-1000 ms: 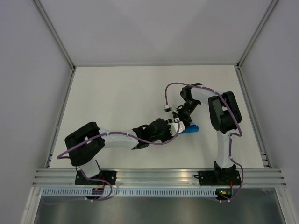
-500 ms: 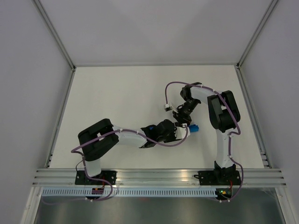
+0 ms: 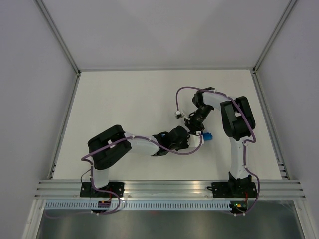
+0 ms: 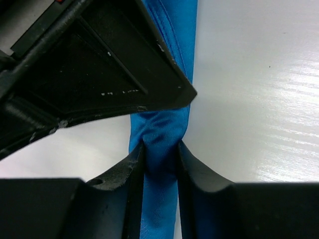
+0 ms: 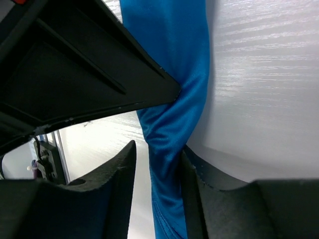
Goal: Fold the napkin, place the utensils inside, and roll it up
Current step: Roll the napkin with the utensil
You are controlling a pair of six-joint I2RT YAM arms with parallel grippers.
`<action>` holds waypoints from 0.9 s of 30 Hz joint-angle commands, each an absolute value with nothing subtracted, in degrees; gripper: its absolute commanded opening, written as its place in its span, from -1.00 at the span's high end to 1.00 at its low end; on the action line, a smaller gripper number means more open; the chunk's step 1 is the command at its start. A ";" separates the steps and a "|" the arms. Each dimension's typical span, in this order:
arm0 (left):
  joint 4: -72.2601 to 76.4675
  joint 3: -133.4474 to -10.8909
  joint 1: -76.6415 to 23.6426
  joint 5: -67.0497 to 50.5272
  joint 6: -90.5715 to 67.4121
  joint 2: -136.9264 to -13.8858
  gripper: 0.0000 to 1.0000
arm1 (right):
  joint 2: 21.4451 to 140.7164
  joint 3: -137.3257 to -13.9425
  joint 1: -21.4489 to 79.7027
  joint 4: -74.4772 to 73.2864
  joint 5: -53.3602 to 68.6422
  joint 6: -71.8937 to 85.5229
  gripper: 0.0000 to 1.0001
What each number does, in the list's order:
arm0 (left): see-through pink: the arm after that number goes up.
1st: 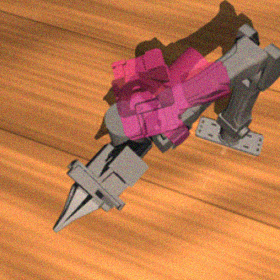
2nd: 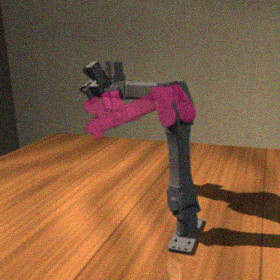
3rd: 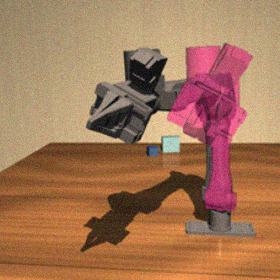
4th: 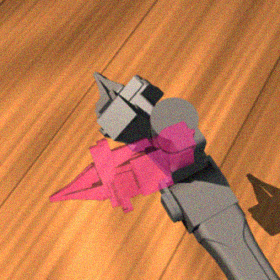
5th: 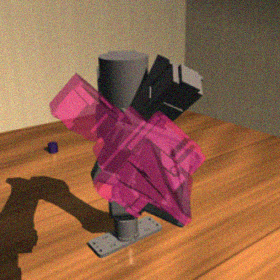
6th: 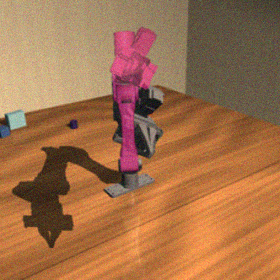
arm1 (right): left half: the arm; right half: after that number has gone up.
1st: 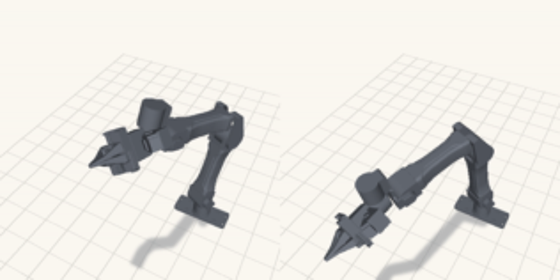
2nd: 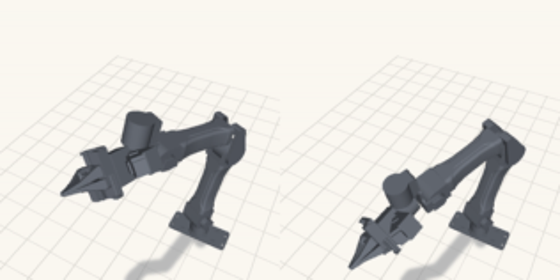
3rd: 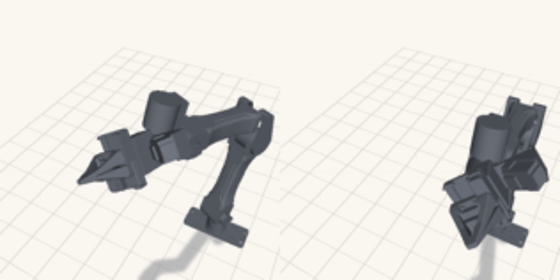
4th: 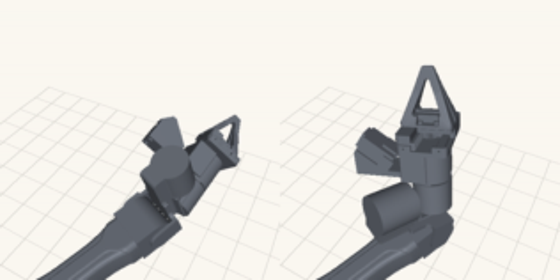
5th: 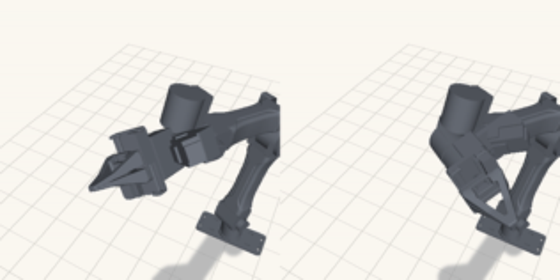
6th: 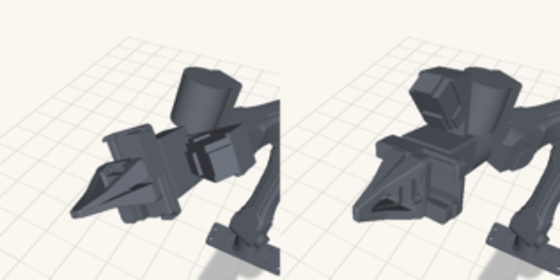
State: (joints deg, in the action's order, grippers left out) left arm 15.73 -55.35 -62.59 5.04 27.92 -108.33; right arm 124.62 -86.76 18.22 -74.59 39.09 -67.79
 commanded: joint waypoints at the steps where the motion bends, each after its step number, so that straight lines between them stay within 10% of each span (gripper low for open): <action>1: 11.79 -56.86 -61.62 0.27 27.08 -111.09 0.60 | 127.27 -87.62 18.11 -70.31 35.68 -70.40 0.07; 11: 6.16 -60.20 -57.57 -5.71 21.10 -114.17 0.67 | 123.67 -93.86 15.91 -71.90 37.18 -66.98 -0.71; 27: -2.54 -69.95 -50.19 -15.20 9.32 -119.70 0.63 | 116.64 -99.32 7.56 -66.37 41.31 -54.58 -0.79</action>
State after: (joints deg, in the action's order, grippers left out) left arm 6.68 -68.75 -52.31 -11.22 14.59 -115.55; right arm 121.25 -98.41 8.64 -68.42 38.37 -56.60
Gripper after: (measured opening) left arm 0.325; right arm 0.895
